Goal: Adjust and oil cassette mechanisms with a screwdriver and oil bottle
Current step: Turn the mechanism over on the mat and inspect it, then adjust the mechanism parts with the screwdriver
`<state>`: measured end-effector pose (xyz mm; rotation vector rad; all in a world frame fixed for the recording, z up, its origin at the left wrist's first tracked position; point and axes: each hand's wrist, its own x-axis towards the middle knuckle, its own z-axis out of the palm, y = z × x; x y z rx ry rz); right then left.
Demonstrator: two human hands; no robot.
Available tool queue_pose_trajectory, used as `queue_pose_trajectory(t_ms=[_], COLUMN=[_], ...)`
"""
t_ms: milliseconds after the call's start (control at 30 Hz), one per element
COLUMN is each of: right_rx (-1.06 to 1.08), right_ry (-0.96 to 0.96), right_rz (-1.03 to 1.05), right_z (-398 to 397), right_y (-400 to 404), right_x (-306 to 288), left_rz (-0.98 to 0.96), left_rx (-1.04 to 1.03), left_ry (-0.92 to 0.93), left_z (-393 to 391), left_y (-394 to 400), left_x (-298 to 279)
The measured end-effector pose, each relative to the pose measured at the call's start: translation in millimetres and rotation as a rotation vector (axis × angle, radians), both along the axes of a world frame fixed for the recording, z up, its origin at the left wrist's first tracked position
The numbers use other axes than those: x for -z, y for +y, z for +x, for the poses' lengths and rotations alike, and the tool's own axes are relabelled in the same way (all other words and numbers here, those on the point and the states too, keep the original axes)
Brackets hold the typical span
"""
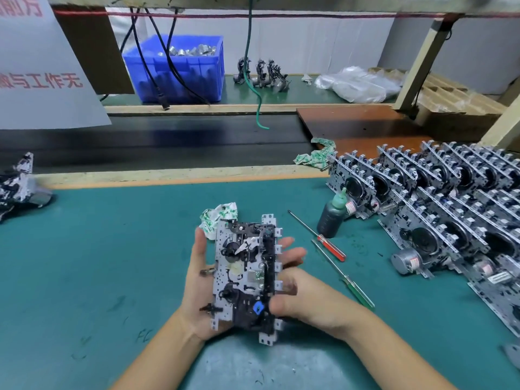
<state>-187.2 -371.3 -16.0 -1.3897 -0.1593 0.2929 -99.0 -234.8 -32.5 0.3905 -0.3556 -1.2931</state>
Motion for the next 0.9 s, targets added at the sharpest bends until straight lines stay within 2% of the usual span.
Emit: queue_pose_trajectory(t_ms=[67, 133, 167, 233, 267, 333, 467, 567, 667, 767, 800, 900], right_rx=[0.25, 0.651, 0.855, 1.076, 1.063, 0.916, 0.808, 0.772, 0.716, 0.511, 0.419, 0.225], right_ry=[-0.076, -0.219, -0.297, -0.247, -0.145, 0.047, 0.131, 0.024, -0.068, 0.056, 0.115, 0.222], right_rz=[-0.085, -0.316, -0.59, -1.135, -1.312, -1.52, -1.617, -1.54, -1.09, -0.478, -0.356, -0.307], right_z=[-1.6, -4.2, -4.7, -5.1, -4.1, -3.6, -0.4, 2.0, 0.8, 0.0, -1.0, -2.9], right_y=[1.7, -8.5, -15.5, -30.8, -37.0, -43.3, -44.4, -46.6, -46.1, -36.8, -35.0, -33.1], right_x=[-5.5, -0.5, 2.2, 6.4, 7.6, 13.1, 21.2, 22.8, 14.8, 0.1, -3.4, -7.7], left_rz=[-0.081, -0.077, -0.056, 0.034, 0.092, 0.179, 0.292, 0.31, 0.351, 0.388, 0.402, 0.425], left_rx=[-0.045, -0.112, -0.131, -0.169, -0.181, -0.171, -0.124, -0.116, -0.111, -0.119, -0.127, -0.136], left_ry=[0.022, 0.025, 0.047, 0.088, 0.088, 0.078, 0.099, 0.1, 0.105, 0.098, 0.09, 0.098], left_z=[2.7, 6.9, 9.2, 10.6, 9.6, 8.8, 10.3, 11.8, 12.4, 12.4, 12.7, 14.2], left_y=[0.5, 3.8, 5.1, 4.0, 2.2, -2.1, -5.0, -5.3, -5.2, -5.2, -5.1, -5.3], left_x=[-2.0, 0.0, 4.0, 9.5, 12.1, 19.1, 22.2, 21.4, 20.2, 19.5, 19.3, 18.9])
